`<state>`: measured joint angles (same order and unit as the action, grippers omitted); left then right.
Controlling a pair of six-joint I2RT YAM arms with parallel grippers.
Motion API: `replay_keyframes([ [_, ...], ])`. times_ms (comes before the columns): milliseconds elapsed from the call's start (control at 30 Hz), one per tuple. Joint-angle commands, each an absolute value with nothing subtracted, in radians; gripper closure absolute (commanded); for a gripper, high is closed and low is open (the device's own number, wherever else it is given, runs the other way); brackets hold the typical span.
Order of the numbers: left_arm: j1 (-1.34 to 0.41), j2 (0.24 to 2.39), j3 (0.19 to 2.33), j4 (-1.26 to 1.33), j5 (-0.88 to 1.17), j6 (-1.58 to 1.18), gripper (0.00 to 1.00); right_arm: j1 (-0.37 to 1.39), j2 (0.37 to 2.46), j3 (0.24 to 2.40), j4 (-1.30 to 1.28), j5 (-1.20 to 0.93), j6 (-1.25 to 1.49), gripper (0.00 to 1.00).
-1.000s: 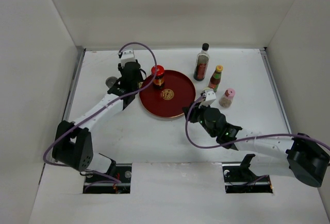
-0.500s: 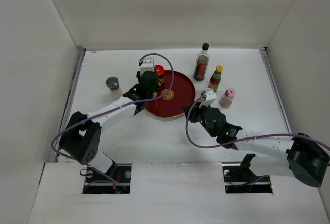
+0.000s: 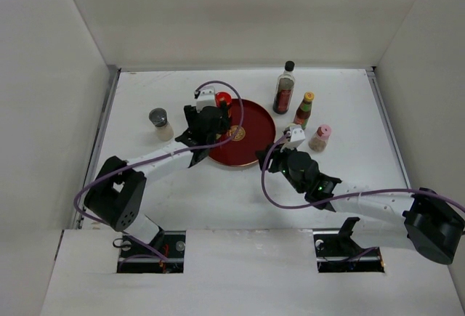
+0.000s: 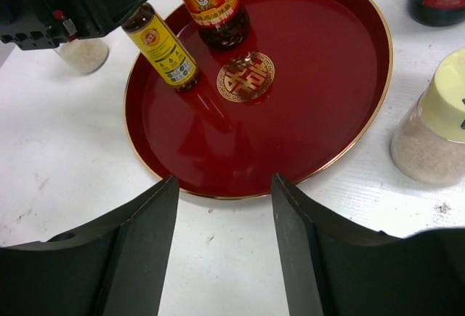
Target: Organize the condiment bottles
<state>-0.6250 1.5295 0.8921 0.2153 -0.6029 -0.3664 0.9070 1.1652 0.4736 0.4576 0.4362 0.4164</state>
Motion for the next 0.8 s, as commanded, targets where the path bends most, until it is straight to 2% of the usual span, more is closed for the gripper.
replay_keyframes([
  [0, -0.639, 1.435, 0.864, 0.284, -0.65, -0.364, 0.19, 0.903, 1.154, 0.466, 0.517, 0.433, 0.42, 0.38],
  [67, -0.637, 1.378, 0.847, 0.278, -0.67, -0.361, 0.15, 0.903, 1.155, 0.466, 0.518, 0.434, 0.419, 0.36],
  [267, -0.573, 1.209, 0.787, 0.181, -0.702, -0.367, 0.15, 0.901, 1.147, 0.465, 0.52, 0.433, 0.42, 0.31],
  [433, -0.457, 1.158, 0.756, 0.059, -0.69, -0.4, 0.14, 0.9, 1.154, 0.465, 0.52, 0.433, 0.422, 0.25],
  [633, -0.323, 1.242, 0.742, 0.107, -0.692, -0.411, 0.13, 0.903, 1.17, 0.471, 0.522, 0.431, 0.42, 0.09],
  [767, -0.288, 1.334, 0.772, 0.141, -0.69, -0.413, 0.12, 0.903, 1.167, 0.471, 0.522, 0.423, 0.42, 0.04],
])
